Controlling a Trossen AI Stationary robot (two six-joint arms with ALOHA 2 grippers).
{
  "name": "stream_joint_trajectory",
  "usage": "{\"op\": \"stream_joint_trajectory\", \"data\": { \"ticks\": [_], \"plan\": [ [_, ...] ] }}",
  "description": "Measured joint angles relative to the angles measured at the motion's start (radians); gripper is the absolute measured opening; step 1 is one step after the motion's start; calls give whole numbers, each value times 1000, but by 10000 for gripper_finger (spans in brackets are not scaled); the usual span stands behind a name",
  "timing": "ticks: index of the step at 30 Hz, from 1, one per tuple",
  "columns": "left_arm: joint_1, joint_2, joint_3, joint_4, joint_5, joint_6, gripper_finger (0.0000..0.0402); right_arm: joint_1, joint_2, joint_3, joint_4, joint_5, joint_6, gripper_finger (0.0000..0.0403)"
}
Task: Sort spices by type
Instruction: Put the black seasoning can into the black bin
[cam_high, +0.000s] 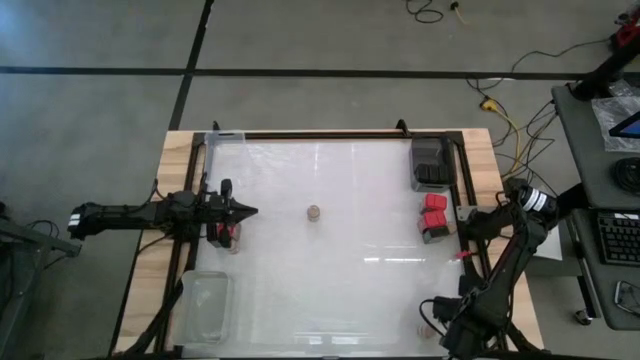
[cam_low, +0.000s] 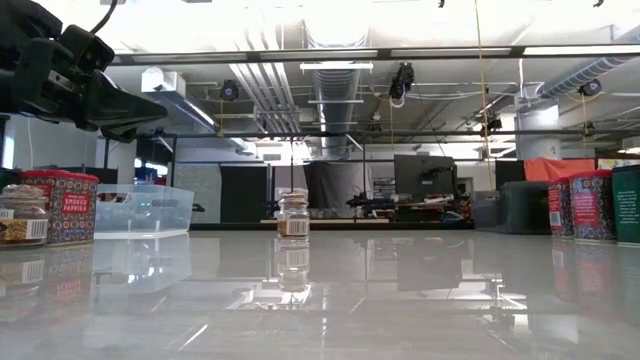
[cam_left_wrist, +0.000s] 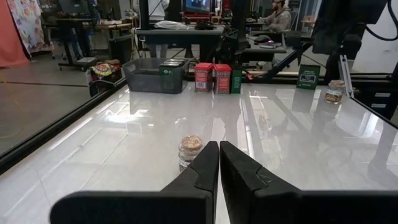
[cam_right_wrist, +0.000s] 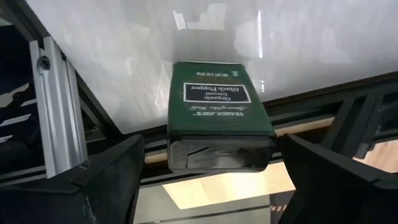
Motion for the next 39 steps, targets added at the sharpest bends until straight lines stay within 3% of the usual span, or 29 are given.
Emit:
{"op": "stream_joint_trajectory", "data": {
  "ticks": [27,37,39],
  "plan": [
    [0,0,0,0,0,0,0,14,3,-85,89,-26,52,365],
    [0,0,0,0,0,0,0,13,3,-107,85,-27,-3,262],
    [0,0,0,0,0,0,0,7,-1,-107,84,-27,-19,262]
  ]
}}
